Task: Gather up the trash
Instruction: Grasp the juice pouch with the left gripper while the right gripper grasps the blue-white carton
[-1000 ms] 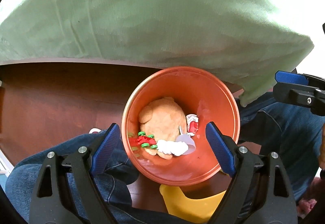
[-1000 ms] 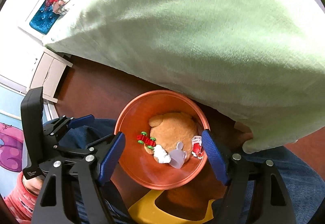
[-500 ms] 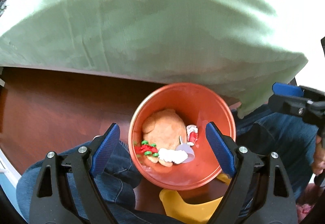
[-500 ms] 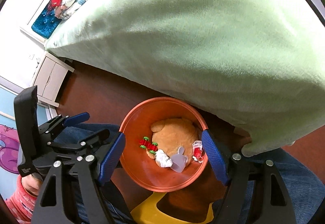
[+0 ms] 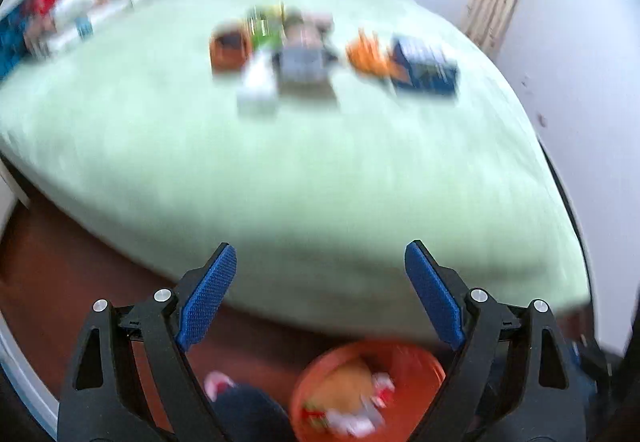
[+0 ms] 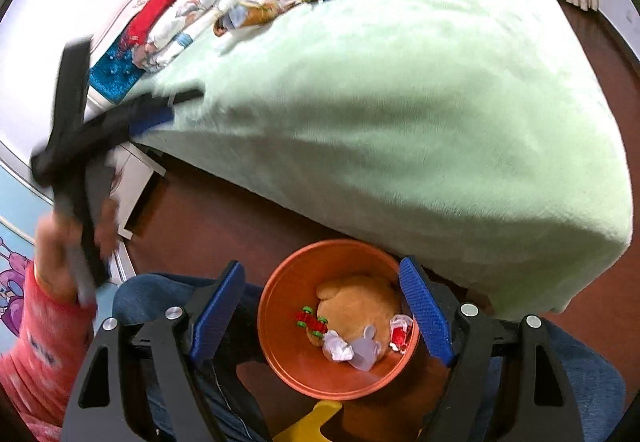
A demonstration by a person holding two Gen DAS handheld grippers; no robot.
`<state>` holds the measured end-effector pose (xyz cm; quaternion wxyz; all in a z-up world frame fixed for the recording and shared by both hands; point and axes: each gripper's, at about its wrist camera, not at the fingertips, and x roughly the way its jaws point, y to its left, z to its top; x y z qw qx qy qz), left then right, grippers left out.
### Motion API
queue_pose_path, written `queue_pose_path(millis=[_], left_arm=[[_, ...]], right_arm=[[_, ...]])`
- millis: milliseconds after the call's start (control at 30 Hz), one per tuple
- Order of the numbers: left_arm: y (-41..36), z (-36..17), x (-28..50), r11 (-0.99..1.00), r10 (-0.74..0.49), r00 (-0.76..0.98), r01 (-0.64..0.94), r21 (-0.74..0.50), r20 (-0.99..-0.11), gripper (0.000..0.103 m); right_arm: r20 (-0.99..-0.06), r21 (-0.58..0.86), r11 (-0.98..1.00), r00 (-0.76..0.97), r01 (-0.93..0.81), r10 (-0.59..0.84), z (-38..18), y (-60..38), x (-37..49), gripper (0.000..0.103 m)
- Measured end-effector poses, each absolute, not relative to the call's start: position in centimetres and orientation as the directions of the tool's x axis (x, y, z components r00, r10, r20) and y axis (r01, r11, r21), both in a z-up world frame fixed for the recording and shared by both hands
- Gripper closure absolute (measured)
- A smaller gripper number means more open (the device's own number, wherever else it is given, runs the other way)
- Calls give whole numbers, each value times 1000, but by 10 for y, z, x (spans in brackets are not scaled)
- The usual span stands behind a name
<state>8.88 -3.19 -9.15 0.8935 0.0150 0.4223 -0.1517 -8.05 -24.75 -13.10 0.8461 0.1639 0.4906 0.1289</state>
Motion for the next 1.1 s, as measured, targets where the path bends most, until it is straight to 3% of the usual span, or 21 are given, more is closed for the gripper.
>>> queue_pose_path(millis=[167, 400, 467, 500, 533, 633, 1100], left_arm=[[-75, -67, 154, 950, -112, 660, 291, 116, -743, 14], [-115, -86, 240, 905, 89, 638, 268, 329, -765, 14], [-120, -93, 257, 896, 115, 620, 273, 351, -776, 20], [-122, -98, 265, 889, 133, 606, 277, 364, -785, 40], [-120, -101, 270, 889, 146, 590, 275, 367, -794, 45], [-113, -101, 275, 913, 122, 569, 256, 316, -813, 46], [-83, -58, 199, 945, -57, 671, 276, 178, -739, 46]], right_arm=[[-770, 431, 901, 501, -49, 396, -128, -254, -78, 25], [-757, 457, 889, 508, -36, 410, -130, -264, -71, 25], [-759, 460, 888, 507, -28, 409, -132, -268, -69, 25], [-759, 464, 885, 506, -21, 410, -133, -270, -69, 25], [-758, 467, 884, 507, -15, 409, -134, -272, -68, 25], [-753, 476, 879, 516, -3, 409, -134, -278, -67, 25], [-738, 458, 889, 545, -28, 397, -117, -273, -58, 25]])
